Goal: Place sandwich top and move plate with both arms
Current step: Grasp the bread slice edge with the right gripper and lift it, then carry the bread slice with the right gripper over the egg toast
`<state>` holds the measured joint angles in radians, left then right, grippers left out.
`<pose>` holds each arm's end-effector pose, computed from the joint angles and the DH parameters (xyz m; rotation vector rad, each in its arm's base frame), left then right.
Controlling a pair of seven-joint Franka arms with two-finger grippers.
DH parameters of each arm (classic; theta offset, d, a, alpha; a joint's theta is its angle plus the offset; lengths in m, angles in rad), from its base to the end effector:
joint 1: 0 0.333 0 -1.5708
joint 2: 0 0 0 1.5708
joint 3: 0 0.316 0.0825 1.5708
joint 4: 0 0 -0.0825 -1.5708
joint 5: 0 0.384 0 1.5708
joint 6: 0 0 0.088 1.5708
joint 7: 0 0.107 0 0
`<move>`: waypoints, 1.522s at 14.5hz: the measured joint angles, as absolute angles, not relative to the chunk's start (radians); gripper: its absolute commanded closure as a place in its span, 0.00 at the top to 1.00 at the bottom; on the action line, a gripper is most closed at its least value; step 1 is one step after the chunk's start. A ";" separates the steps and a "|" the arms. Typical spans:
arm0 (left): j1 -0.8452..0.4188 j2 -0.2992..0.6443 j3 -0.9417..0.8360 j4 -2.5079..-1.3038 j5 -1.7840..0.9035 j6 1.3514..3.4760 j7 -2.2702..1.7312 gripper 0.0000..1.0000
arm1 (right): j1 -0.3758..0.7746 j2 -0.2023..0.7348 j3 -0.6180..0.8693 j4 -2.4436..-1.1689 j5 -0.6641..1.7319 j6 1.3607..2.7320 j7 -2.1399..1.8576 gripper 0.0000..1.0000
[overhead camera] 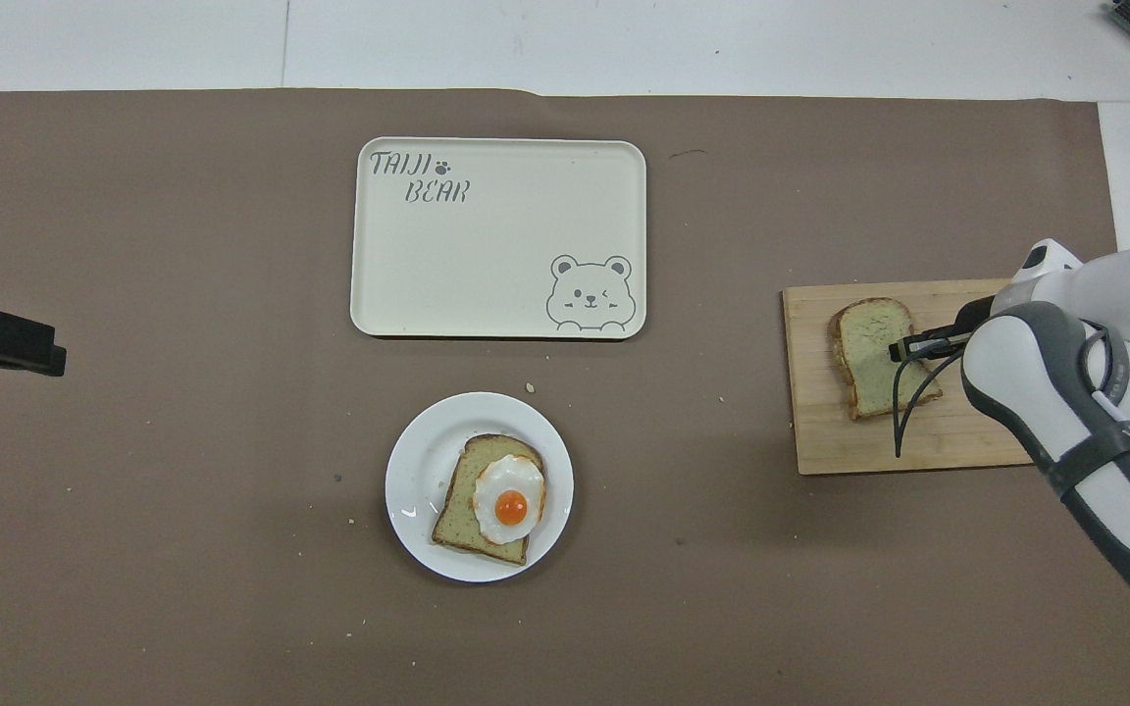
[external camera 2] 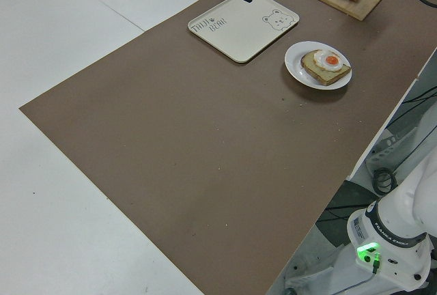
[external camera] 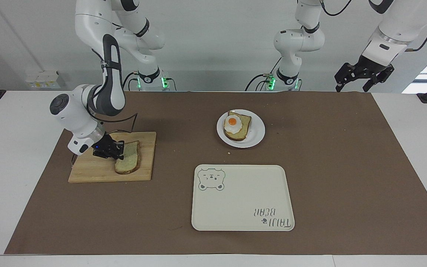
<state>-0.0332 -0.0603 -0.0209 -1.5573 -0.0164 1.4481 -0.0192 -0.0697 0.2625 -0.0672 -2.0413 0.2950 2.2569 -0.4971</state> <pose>0.5220 -0.0306 0.6528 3.1269 -0.0570 -0.0773 0.5816 -0.0712 0.3112 -2.9212 -0.2479 -0.0324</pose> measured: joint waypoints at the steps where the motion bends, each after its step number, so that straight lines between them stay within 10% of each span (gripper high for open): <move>1: -0.033 -0.060 -0.021 -1.557 -0.016 1.448 -0.019 1.00 | -0.070 0.262 -0.067 -2.041 0.295 2.257 -0.497 0.00; 22: -0.033 -0.060 -0.021 -1.557 -0.016 1.448 -0.019 1.00 | -0.014 0.104 -0.051 -1.942 0.295 2.029 -0.285 0.00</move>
